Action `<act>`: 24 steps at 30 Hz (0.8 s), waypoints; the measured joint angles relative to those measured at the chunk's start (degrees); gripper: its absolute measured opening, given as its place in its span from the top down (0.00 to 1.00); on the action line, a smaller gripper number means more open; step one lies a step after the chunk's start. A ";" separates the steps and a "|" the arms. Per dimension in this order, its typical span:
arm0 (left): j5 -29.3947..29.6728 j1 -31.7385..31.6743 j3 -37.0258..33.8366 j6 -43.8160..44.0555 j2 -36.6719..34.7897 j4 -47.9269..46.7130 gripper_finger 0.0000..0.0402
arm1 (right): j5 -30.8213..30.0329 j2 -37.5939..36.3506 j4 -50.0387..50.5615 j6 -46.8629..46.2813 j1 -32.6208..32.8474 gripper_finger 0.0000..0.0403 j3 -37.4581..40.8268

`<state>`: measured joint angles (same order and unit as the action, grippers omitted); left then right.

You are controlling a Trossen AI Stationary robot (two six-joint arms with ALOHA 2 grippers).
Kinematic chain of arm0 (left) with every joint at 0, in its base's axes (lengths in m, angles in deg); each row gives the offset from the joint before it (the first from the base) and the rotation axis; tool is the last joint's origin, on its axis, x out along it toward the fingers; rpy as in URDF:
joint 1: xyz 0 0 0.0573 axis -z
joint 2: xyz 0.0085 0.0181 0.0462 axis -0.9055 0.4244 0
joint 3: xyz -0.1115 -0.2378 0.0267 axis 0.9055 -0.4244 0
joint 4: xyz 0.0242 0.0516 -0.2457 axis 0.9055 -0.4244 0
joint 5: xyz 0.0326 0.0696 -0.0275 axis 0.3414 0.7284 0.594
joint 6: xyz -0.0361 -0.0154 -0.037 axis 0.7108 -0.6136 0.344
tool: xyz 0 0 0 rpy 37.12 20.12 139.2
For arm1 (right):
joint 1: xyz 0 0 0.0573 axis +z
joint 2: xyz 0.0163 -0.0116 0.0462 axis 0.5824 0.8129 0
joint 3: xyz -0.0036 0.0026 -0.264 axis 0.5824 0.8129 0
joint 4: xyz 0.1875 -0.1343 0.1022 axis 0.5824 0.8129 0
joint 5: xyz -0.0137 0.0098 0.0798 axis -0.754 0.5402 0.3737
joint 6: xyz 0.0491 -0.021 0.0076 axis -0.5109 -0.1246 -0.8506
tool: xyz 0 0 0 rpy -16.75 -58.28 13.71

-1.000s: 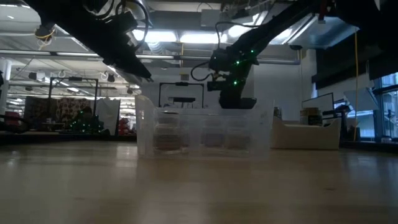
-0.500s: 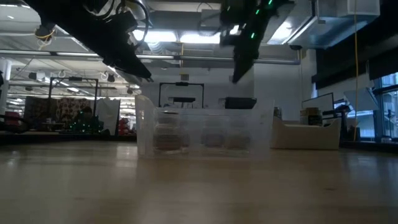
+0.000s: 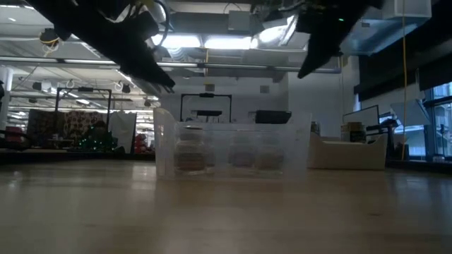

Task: Sort spices by type
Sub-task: Return to Home Position

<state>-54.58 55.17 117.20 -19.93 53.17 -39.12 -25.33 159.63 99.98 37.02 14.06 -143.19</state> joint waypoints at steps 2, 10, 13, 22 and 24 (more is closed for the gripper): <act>-1.79 -0.35 0.00 -0.16 -0.55 0.07 0.99 | 0.23 -4.55 -3.66 -1.33 -0.12 0.93 4.80; -2.49 -0.08 -4.67 -0.11 -7.82 6.67 0.98 | 5.05 -21.60 -16.74 -5.02 -0.20 0.99 20.62; -2.49 -0.08 -8.51 0.72 -12.05 9.61 0.99 | 6.41 -26.21 -19.85 -7.01 -0.20 0.99 24.27; -2.46 -0.08 -18.04 3.48 -22.67 14.38 0.98 | 7.04 -37.76 -29.75 -11.28 -0.20 0.96 36.36; -2.49 -0.11 -19.44 3.36 -24.20 15.59 0.99 | 7.05 -40.20 -31.30 -12.53 -0.20 0.95 39.42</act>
<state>-57.07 55.06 97.77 -16.57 28.97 -23.53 -18.27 119.43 68.68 24.49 13.86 -103.77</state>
